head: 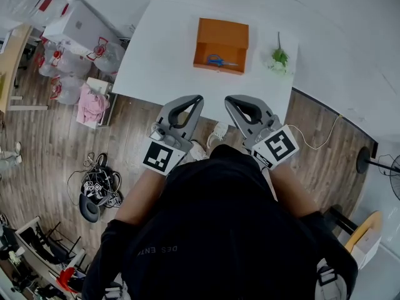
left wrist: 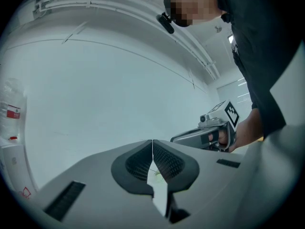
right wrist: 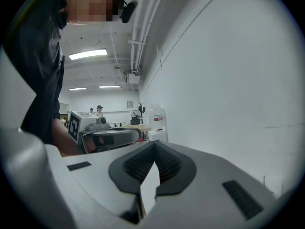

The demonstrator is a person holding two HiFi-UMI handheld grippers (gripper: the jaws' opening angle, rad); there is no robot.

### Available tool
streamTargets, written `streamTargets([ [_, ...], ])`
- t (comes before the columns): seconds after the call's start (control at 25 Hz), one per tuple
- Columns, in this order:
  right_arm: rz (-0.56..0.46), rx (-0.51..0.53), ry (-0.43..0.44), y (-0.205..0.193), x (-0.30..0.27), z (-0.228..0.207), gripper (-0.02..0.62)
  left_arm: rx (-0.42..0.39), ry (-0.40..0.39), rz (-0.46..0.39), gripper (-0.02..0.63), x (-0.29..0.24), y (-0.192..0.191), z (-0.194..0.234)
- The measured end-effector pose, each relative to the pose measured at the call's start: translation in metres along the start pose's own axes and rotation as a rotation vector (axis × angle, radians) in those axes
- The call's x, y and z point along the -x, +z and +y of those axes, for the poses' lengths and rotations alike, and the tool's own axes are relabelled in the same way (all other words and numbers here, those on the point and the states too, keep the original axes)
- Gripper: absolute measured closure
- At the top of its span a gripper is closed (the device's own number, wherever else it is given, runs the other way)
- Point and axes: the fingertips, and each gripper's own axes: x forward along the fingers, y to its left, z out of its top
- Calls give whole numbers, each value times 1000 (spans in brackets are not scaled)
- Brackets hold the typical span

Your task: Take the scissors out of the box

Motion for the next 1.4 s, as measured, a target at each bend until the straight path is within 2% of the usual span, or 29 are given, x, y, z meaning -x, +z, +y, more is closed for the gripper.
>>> streamTargets([
  [0.32, -10, 3, 6, 1, -24, -51, 589, 8, -3, 4, 586, -41, -4, 29],
  [0.6, -10, -23, 4, -4, -31, -107, 589, 9, -6, 45, 586, -92, -15, 48],
  [1.04, 43, -73, 19, -35, -48, -167, 589, 7, 19, 47, 586, -143, -27, 74],
  [1.2, 76, -89, 0, -51, -63, -177, 589, 3, -5, 48, 586, -150, -40, 86],
  [1.32, 107, -88, -22, -61, -74, -181, 589, 7, -39, 105, 586, -148, -57, 94],
  [1.4, 131, -95, -39, -70, -81, -184, 589, 9, -66, 107, 586, -149, -63, 99],
])
